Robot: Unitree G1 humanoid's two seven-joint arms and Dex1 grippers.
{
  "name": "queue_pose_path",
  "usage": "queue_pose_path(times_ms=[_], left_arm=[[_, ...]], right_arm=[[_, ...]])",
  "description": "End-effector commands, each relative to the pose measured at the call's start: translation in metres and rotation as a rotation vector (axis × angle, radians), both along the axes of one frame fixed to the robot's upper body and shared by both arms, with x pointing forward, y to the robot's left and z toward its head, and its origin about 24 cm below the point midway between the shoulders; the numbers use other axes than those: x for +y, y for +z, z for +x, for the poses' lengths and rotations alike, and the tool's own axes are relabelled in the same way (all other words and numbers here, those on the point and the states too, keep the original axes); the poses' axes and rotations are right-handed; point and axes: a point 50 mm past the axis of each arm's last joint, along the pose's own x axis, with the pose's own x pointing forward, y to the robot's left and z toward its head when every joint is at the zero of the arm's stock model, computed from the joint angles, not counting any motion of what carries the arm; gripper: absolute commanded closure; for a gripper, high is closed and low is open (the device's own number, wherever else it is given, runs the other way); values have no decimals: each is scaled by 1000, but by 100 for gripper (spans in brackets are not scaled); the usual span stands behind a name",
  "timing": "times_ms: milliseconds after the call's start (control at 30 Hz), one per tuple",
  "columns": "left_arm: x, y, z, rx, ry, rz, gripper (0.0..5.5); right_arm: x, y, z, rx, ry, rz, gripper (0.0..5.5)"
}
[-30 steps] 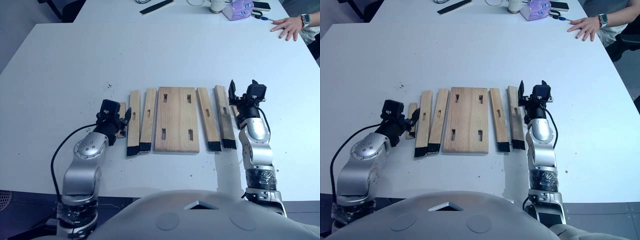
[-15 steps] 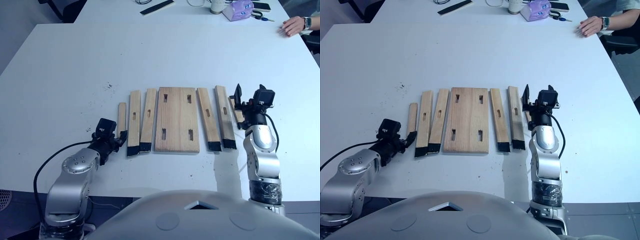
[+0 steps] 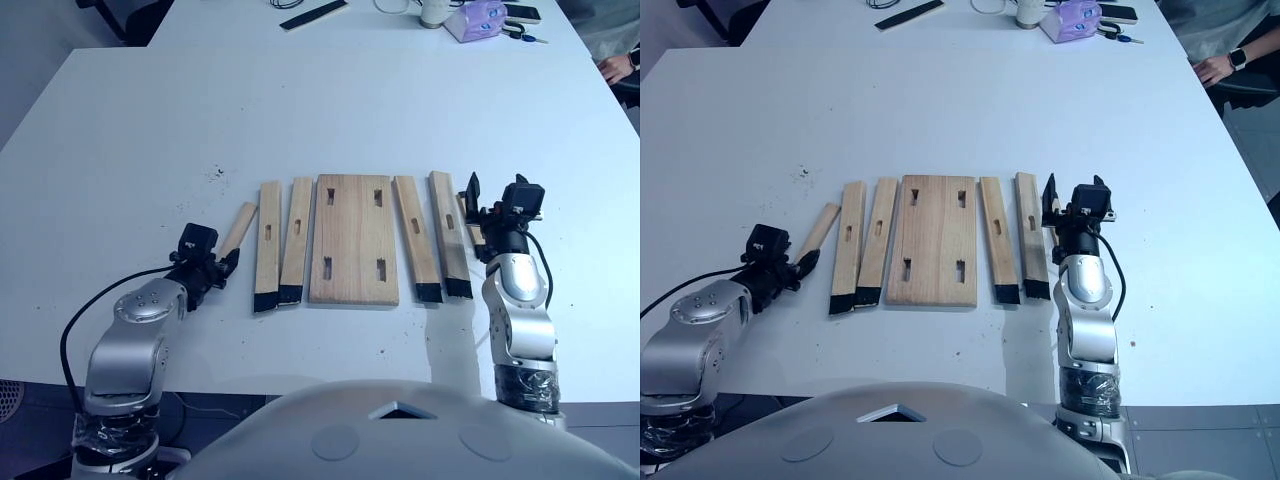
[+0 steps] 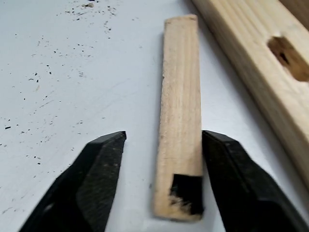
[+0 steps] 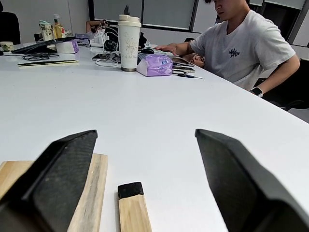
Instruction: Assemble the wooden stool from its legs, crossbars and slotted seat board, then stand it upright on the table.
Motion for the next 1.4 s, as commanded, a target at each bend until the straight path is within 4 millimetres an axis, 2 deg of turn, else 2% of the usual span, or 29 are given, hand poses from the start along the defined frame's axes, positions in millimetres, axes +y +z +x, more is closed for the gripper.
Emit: queue_pose_path(times_ms=[33, 200, 300, 400, 533, 633, 667, 733, 800, 867, 1000, 1033, 1133, 1233, 1400], left_arm=[[13, -22, -13, 120, 61, -41, 334], [18, -28, -11, 128, 62, -68, 416], [17, -19, 5, 30, 52, -73, 419], [-3, 20, 38, -283, -125, -63, 419], [-16, 77, 68, -627, -224, -130, 419], [-30, 127, 76, -837, -360, -258, 419], [-40, 140, 74, -856, -441, -329, 419], [-60, 152, 64, -825, -633, -503, 419], [-76, 159, 52, -759, -784, -728, 419], [-91, 165, 39, -700, -965, -861, 419], [-106, 171, 30, -592, -1182, -950, 419], [-107, 171, 29, -573, -1218, -958, 419], [-107, 169, 30, -542, -1259, -948, 419], [-107, 167, 33, -536, -1269, -916, 419], [-105, 161, 37, -529, -1259, -880, 419]], right_arm=[[-2, 4, -1, -7, -17, 3, 177], [-2, 7, 1, -18, -23, 3, 177], [-3, 10, 3, -29, -22, -4, 177], [-10, 22, 6, -69, -29, -19, 177], [-18, 49, 11, -162, 14, -21, 177], [-6, 84, 16, -263, 252, -8, 177], [-1, 94, 16, -281, 348, 15, 177], [11, 110, 11, -301, 559, 103, 177], [25, 122, 1, -285, 823, 165, 177], [30, 131, -4, -239, 1026, 154, 177], [25, 151, -17, -148, 1385, 130, 177], [23, 157, -17, -133, 1443, 141, 161], [22, 172, -15, -106, 1551, 156, 116], [25, 179, -19, -92, 1638, 184, 116], [31, 181, -22, -85, 1679, 204, 116]])
